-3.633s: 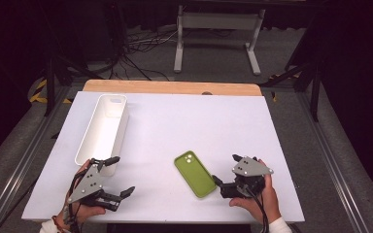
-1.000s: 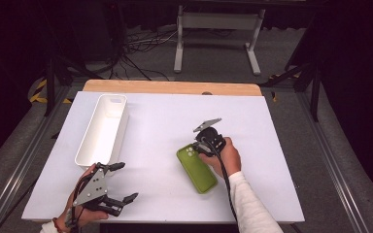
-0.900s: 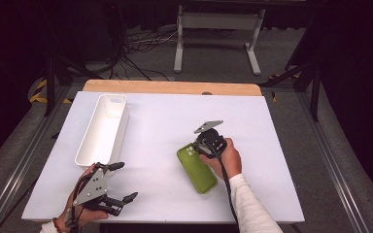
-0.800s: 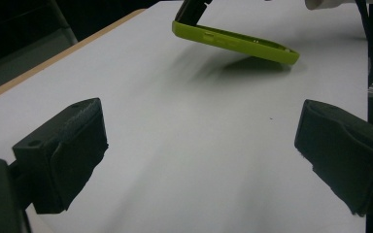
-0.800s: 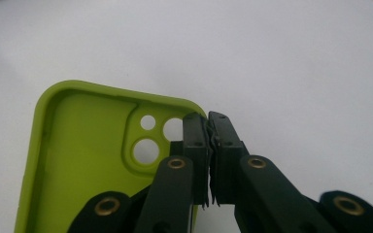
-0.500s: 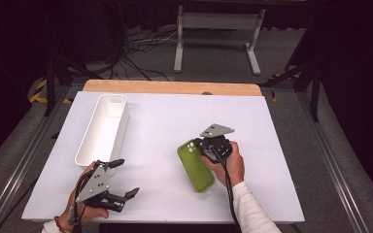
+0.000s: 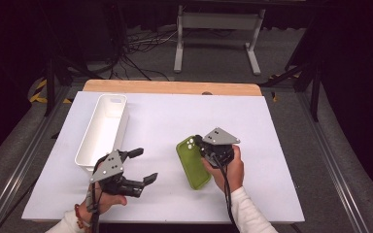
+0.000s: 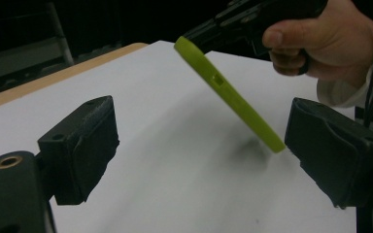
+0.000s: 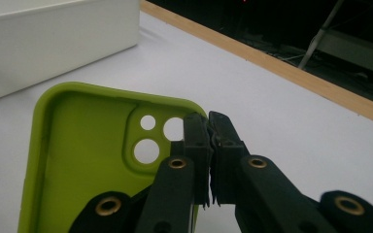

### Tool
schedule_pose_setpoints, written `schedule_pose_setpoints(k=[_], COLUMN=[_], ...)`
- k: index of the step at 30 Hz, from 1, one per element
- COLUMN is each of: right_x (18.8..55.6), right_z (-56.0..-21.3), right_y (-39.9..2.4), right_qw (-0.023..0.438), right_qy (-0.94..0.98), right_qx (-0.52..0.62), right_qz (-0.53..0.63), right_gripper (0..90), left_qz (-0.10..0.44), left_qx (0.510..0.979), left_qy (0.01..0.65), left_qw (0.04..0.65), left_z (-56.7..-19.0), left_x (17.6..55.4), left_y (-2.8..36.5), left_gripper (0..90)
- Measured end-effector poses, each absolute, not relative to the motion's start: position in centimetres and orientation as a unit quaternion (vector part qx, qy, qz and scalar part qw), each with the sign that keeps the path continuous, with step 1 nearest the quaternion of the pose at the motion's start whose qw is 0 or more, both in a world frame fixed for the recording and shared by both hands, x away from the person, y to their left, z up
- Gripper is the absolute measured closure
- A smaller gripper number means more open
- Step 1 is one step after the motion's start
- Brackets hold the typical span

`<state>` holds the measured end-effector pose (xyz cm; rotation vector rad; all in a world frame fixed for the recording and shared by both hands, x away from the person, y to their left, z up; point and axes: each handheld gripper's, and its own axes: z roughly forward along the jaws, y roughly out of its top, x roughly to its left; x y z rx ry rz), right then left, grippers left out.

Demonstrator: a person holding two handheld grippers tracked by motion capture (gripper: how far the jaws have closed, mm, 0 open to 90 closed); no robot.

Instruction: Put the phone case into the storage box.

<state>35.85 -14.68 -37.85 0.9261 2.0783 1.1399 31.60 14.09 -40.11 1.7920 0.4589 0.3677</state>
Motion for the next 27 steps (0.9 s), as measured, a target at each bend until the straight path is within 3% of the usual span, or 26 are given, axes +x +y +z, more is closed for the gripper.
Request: schedule_pose_setpoints(k=[12, 27], right_x=[34.7, 33.4], right_z=[-38.1, -37.3], right_y=[-13.9, -13.7], right_qw=[0.325, 0.366], right_qy=[0.767, 0.749], right_qx=[0.33, 0.309], right_qz=[0.444, 0.457], right_gripper=[87.4, 87.2], left_qz=[0.13, 0.151], left_qx=[0.765, 0.761], left_qy=[0.233, 0.245], left_qw=[0.586, 0.581], left_z=[-40.3, -39.9], left_x=[33.4, 34.4], left_y=[10.4, 9.2], left_gripper=[22.6, 36.9])
